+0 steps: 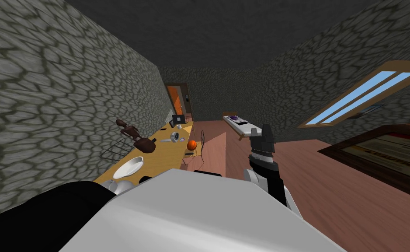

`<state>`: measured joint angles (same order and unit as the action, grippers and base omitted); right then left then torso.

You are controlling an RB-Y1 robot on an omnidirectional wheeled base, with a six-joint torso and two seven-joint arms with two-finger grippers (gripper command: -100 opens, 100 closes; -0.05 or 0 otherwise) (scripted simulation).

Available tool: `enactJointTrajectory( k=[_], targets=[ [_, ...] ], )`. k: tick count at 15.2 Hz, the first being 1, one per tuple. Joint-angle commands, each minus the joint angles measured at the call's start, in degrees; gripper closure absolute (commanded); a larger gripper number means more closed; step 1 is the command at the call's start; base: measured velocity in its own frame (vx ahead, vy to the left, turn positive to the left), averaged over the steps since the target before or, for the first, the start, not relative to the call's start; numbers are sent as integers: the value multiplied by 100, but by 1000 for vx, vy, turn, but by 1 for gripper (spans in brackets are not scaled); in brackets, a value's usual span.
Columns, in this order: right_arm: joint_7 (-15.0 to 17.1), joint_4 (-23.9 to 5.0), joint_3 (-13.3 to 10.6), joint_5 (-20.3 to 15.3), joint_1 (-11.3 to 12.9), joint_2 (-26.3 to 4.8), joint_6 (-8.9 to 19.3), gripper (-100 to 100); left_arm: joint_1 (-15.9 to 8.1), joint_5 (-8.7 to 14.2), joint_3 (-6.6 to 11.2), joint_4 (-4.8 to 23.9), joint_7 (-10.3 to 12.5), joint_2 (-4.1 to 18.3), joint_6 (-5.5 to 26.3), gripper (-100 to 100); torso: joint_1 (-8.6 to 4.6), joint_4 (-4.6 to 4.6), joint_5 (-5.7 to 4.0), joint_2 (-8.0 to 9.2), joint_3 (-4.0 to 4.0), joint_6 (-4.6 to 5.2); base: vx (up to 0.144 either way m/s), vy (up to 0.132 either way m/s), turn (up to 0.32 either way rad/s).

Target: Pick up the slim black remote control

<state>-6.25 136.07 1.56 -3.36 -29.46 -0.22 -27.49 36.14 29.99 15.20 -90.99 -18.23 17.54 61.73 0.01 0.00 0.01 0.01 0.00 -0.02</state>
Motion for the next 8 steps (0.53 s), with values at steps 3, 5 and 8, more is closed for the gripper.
enactJointTrajectory(
  k=[3, 5, 8],
  targets=[
    [0, 0, 0, 0, 0, 0, 0, 0, -71, -43, -42, 138, 10, -26, -99, -100, -2, 0, 0, -1, 0, 0, -18, 13, -10],
    [0, 0, 0, 0, 0, 0, 0, 0, -78, -47, -47, 156, 10, -28, -120, 100, -6, -1, -2, -5, -2, 0, 0, 0, 0],
    [0, 0, 0, 0, 0, 0, 0, 0, -69, -43, -45, 154, 12, -29, -111, 100, 12, 0, 13, -17, -8, 9, -2, 1, 6]
  ],
)
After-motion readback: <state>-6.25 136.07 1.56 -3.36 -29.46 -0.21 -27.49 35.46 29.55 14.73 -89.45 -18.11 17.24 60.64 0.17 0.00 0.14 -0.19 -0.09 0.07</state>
